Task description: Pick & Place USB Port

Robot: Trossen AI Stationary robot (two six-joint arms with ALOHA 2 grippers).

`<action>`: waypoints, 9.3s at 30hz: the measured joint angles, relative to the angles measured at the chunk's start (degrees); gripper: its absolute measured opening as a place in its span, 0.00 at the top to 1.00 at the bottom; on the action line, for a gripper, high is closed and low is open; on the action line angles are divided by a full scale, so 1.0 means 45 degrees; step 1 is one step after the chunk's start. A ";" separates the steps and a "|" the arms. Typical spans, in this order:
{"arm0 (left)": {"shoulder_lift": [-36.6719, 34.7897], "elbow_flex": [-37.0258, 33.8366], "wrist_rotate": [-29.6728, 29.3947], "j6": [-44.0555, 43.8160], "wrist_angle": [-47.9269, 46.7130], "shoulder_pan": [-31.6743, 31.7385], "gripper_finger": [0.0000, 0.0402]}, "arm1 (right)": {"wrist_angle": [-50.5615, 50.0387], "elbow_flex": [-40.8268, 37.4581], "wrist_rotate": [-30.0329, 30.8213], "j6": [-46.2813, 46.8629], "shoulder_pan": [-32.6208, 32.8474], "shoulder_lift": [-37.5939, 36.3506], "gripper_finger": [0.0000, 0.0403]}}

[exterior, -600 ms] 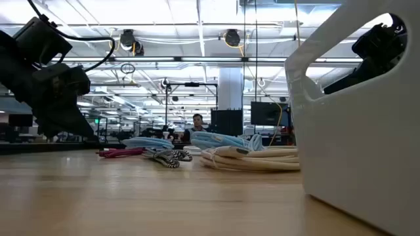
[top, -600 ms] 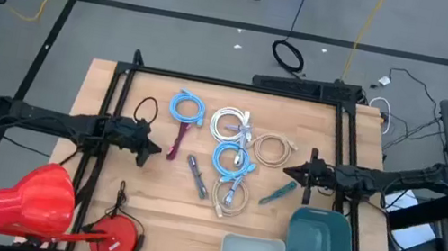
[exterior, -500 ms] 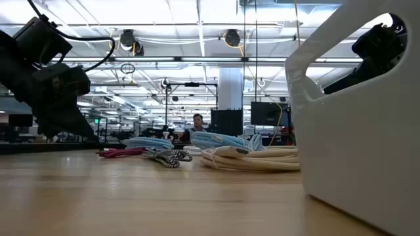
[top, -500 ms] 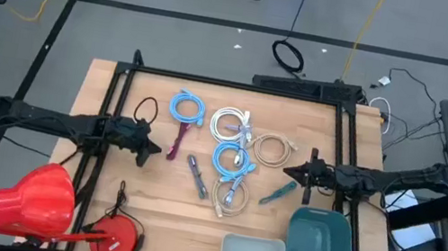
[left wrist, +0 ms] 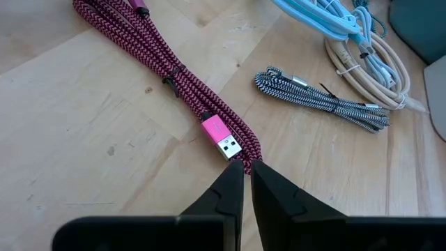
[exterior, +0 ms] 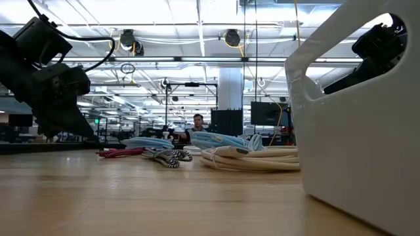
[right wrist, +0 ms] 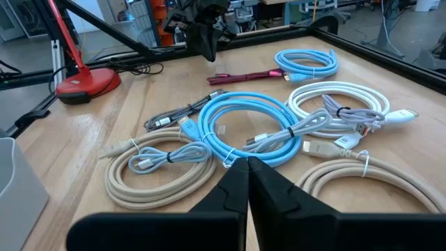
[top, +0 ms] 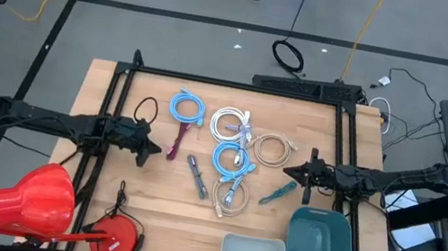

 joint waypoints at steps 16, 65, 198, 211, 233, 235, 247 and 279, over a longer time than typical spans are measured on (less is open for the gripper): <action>0.0002 0.0001 -0.0002 0.0003 0.0000 0.0002 0.92 | 0.0000 0.0000 -0.0004 0.0000 -0.0002 0.0002 1.00; -0.0001 0.0001 -0.0002 -0.0002 -0.0003 -0.0003 0.92 | 0.3534 0.8981 -0.2174 0.0886 -0.1341 0.4035 1.00; 1.4251 1.1461 -0.1443 -0.6391 -0.5760 0.6225 0.92 | 0.6790 0.9029 -0.6338 0.6382 -0.0923 0.8097 0.70; 1.0223 1.3571 -0.1928 -0.3716 -0.5990 0.3915 0.92 | 0.3559 0.9024 -0.4850 0.7690 -0.1747 0.8106 0.68; 1.2205 1.4784 -0.3418 -0.6010 -0.2417 -0.0724 0.92 | 0.6100 0.9032 -0.4825 1.0094 -0.2759 1.0421 0.51; 1.2356 1.4835 -0.3445 -0.6035 -0.2603 -0.0888 0.92 | 0.6064 0.9024 -0.5108 1.0116 -0.2748 1.0512 0.49; 1.1402 1.4898 -0.4287 -0.6175 -0.4356 -0.1178 0.92 | 0.5188 0.9029 -0.5579 0.9979 -0.2764 1.0554 0.46; 1.1819 1.4888 -0.4222 -0.6540 -0.4006 -0.1439 0.92 | 0.4667 0.9027 -0.4934 0.9918 -0.3288 1.0569 0.40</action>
